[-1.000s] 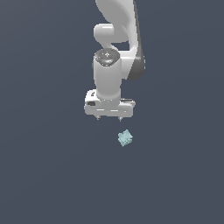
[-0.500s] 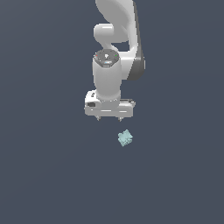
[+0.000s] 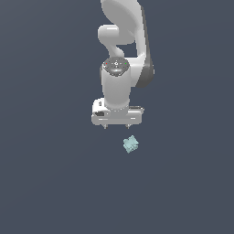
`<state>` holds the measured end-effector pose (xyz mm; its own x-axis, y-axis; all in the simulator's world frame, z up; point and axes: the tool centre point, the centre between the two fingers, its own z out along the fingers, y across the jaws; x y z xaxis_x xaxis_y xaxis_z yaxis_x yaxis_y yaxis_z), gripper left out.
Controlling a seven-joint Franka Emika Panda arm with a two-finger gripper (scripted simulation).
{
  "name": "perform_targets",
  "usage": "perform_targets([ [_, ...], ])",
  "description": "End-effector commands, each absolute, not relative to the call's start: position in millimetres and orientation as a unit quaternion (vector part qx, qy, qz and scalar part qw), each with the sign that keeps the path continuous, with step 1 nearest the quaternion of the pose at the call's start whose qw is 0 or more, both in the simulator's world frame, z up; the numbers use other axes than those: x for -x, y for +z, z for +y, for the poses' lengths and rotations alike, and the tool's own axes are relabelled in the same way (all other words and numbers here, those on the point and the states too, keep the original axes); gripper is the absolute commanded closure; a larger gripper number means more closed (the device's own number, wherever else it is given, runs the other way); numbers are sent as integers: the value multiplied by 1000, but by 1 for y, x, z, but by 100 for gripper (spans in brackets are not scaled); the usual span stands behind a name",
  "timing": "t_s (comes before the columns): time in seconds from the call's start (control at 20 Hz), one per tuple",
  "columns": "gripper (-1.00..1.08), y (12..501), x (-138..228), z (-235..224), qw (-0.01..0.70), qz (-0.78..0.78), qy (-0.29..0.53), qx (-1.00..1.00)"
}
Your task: Pick up the object and move it to a goal position.
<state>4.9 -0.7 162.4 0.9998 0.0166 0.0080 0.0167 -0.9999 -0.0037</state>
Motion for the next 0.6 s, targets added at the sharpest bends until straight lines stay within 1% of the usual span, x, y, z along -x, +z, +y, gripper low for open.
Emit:
perform_targets([
  [0.0,-92,155,-8,6,1,-33,-3,999],
  [0.55,-92,110,-24,53,-2,-192,0,981],
])
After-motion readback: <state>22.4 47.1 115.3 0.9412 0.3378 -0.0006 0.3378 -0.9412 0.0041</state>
